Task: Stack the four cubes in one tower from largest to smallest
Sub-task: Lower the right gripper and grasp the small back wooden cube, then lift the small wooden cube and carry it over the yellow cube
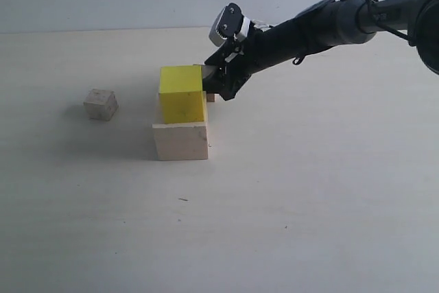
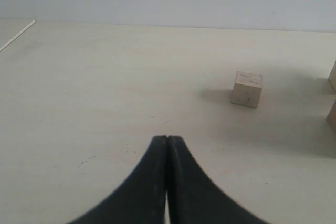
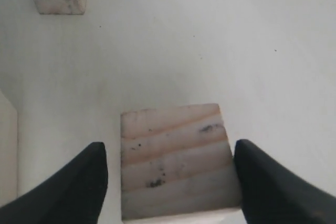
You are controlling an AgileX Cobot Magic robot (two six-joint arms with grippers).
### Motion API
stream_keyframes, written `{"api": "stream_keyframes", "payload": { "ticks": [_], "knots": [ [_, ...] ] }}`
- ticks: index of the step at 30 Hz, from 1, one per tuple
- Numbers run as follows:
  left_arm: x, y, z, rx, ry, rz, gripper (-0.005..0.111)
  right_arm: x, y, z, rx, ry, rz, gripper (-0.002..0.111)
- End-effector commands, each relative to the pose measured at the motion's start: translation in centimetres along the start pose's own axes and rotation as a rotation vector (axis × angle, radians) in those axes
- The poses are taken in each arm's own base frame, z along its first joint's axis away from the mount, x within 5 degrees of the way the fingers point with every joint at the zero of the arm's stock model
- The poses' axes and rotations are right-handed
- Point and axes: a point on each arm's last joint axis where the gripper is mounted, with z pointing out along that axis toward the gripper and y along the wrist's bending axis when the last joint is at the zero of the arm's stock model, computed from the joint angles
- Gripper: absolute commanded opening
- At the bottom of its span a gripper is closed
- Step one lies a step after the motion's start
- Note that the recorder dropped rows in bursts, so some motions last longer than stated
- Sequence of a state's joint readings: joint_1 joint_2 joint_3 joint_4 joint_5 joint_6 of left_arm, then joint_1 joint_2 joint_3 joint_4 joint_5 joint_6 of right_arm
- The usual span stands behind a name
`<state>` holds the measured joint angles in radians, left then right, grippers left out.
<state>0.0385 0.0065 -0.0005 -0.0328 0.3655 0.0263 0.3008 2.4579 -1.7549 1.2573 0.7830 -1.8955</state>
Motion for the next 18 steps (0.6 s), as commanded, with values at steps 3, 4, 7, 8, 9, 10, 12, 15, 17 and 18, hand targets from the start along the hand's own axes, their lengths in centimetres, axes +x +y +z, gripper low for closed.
{"api": "stream_keyframes", "payload": {
  "ticks": [3,4,7,8,9,10,12,15,17,18],
  "knots": [
    [-0.1,0.0,0.0,0.002,-0.018,-0.009,0.000,0.6,0.0,-0.1,-0.005,0.090,-0.059,0.049],
    [-0.1,0.0,0.0,0.002,-0.018,-0.009,0.000,0.6,0.0,-0.1,-0.006,0.092,-0.056,0.046],
    [-0.1,0.0,0.0,0.002,-0.018,-0.009,0.000,0.5,0.0,-0.2,-0.007,0.092,-0.043,0.031],
    [-0.1,0.0,0.0,0.002,-0.018,-0.009,0.000,0.4,0.1,-0.3,-0.012,0.094,-0.050,0.025],
    [-0.1,0.0,0.0,0.002,-0.018,-0.009,0.000,0.1,0.1,-0.5,-0.016,0.099,-0.063,0.019],
    [-0.1,0.0,0.0,0.002,-0.018,-0.009,0.000,-0.2,0.1,-0.8,-0.018,0.105,-0.070,0.012],
    [-0.1,0.0,0.0,0.002,-0.018,-0.009,0.000,-0.7,0.0,-1.5,-0.005,0.136,-0.076,-0.001],
    [-0.1,0.0,0.0,0.002,-0.018,-0.009,0.000,-1.8,-0.4,-3.0,0.063,0.200,-0.027,0.000],
    [-0.1,0.0,0.0,0.002,-0.018,-0.009,0.000,-2.7,-0.6,-4.1,0.112,0.228,0.009,0.000],
    [-0.1,0.0,0.0,0.002,-0.018,-0.009,0.000,-3.2,-0.7,-4.7,0.134,0.244,0.033,0.000]
  ]
}}
